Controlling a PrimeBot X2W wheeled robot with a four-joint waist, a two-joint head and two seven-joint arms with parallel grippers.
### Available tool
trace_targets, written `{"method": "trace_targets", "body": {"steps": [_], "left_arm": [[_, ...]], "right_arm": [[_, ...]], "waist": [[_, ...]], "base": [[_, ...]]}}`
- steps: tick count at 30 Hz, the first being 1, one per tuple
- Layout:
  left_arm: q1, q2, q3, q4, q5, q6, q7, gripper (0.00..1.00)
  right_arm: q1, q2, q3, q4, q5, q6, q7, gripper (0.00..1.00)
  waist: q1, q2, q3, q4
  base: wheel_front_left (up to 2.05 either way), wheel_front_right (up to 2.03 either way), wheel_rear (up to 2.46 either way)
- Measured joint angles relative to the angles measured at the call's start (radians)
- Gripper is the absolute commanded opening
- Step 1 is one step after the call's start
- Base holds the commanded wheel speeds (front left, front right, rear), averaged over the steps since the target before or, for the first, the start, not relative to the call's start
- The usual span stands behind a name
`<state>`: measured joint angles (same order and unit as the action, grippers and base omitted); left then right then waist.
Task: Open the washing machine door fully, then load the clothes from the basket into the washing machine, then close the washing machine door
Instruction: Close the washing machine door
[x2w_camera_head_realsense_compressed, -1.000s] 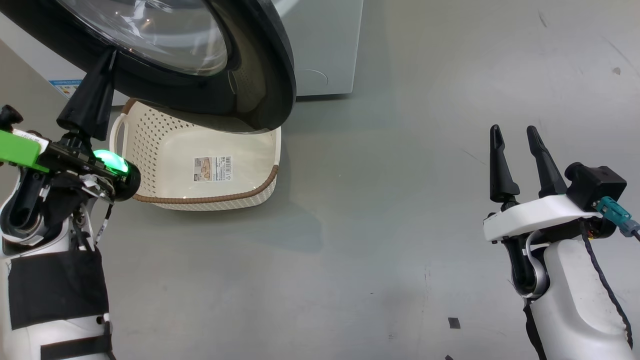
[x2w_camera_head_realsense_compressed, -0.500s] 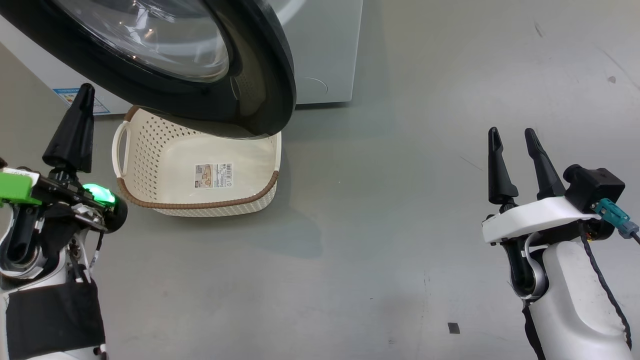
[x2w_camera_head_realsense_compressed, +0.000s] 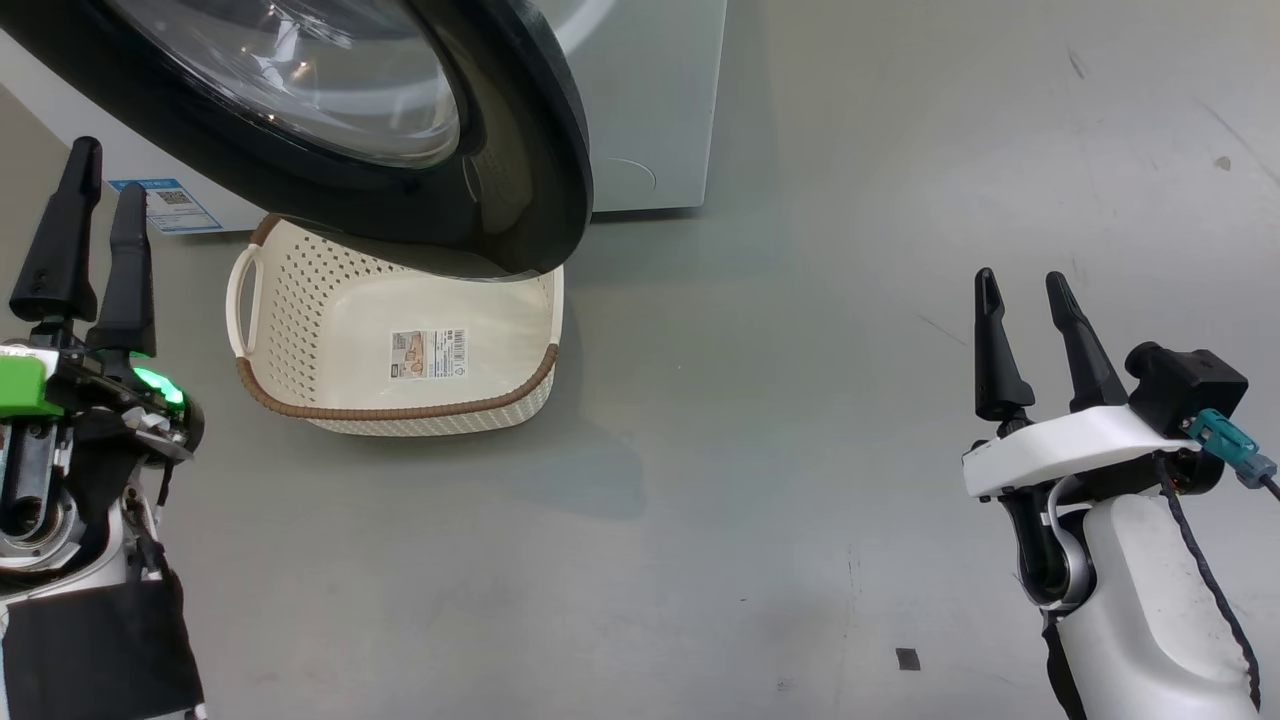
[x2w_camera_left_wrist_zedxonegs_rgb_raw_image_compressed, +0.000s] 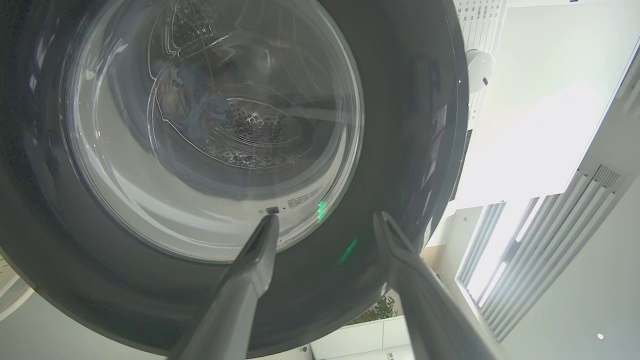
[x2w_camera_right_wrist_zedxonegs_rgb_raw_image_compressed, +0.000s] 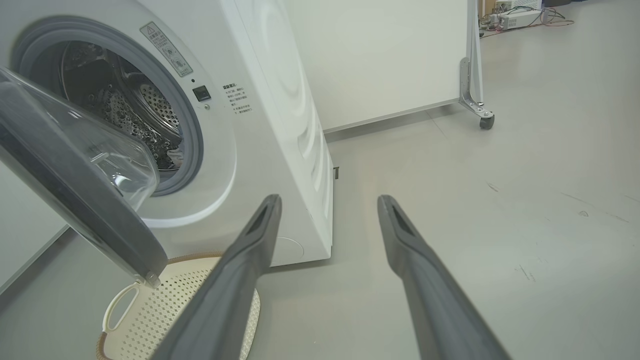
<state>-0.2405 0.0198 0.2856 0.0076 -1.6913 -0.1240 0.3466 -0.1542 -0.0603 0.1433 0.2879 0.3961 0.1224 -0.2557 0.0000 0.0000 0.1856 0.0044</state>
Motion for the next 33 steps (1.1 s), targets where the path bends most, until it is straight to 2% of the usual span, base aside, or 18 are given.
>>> {"method": "trace_targets", "body": {"steps": [9, 20, 28, 33], "left_arm": [[0.021, 0.01, -0.004, -0.117, 0.248, 0.0, -0.099, 1.0], [0.073, 0.146, -0.128, -0.177, 0.62, 0.0, -0.3, 1.0], [0.131, 0.197, -0.241, -0.118, 0.784, -0.001, -0.454, 1.0], [0.177, 0.283, -0.304, -0.061, 0.974, -0.002, -0.546, 1.0]], "right_arm": [[0.0, 0.001, 0.009, -0.001, -0.002, 0.0, 0.0, 1.0], [-0.001, -0.002, 0.012, -0.007, -0.014, 0.0, 0.0, 1.0], [-0.001, -0.001, 0.009, -0.007, -0.014, 0.0, 0.0, 1.0], [-0.001, -0.001, 0.009, -0.007, -0.014, 0.0, 0.0, 1.0]], "waist": [[0.0, 0.0, 0.001, -0.002], [0.0, 0.0, 0.014, -0.005], [0.0, 0.0, 0.018, -0.006], [0.0, 0.0, 0.018, -0.007]], "base": [[0.0, 0.0, 0.0], [0.0, 0.0, 0.0], [0.0, 0.0, 0.0], [0.0, 0.0, 0.0]]}}
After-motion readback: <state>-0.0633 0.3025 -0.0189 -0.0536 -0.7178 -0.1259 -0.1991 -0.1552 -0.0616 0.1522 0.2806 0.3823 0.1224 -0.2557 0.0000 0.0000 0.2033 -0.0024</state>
